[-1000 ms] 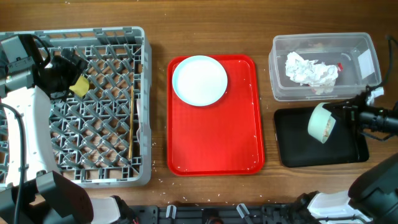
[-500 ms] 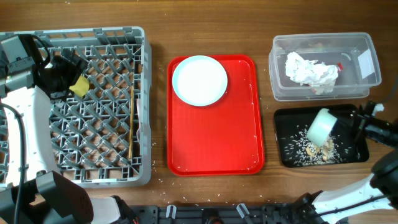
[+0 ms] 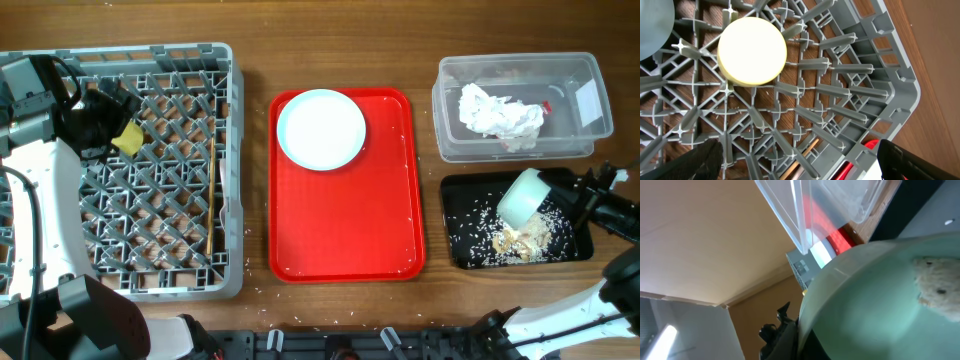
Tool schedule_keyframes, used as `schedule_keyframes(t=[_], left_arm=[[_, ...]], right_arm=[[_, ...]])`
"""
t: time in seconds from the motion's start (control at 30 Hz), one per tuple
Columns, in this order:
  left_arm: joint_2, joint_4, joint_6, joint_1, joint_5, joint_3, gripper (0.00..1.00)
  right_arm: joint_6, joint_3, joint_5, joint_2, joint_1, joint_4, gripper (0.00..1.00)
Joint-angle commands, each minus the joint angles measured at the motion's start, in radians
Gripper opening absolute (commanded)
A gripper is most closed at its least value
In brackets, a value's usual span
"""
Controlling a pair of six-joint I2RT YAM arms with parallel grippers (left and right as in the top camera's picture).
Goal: Sort waste into correct bins and load items into the dishwasher rack
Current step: 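Tilt the green bowl to pour the rice onto the black tray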
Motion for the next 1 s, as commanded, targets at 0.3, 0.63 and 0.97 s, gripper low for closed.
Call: schedule_keyframes(t=[0.3, 0.63, 0.97], left_arm=[[-0.014, 0.002, -0.006, 0.004, 0.005, -0.003, 1.0], [-0.014, 0.002, -0.006, 0.004, 0.005, -0.003, 1.0], [-0.014, 0.002, -0.006, 0.004, 0.005, -0.003, 1.0]], right_arm=[[0.165, 0.002, -0.132, 0.012, -0.006, 0.166, 0.04], [0.122, 0.002, -0.19, 0.012, -0.007, 0.128, 0.04], [-0.032, 0.002, -0.211, 0.01, -0.007, 0.001, 0.04]])
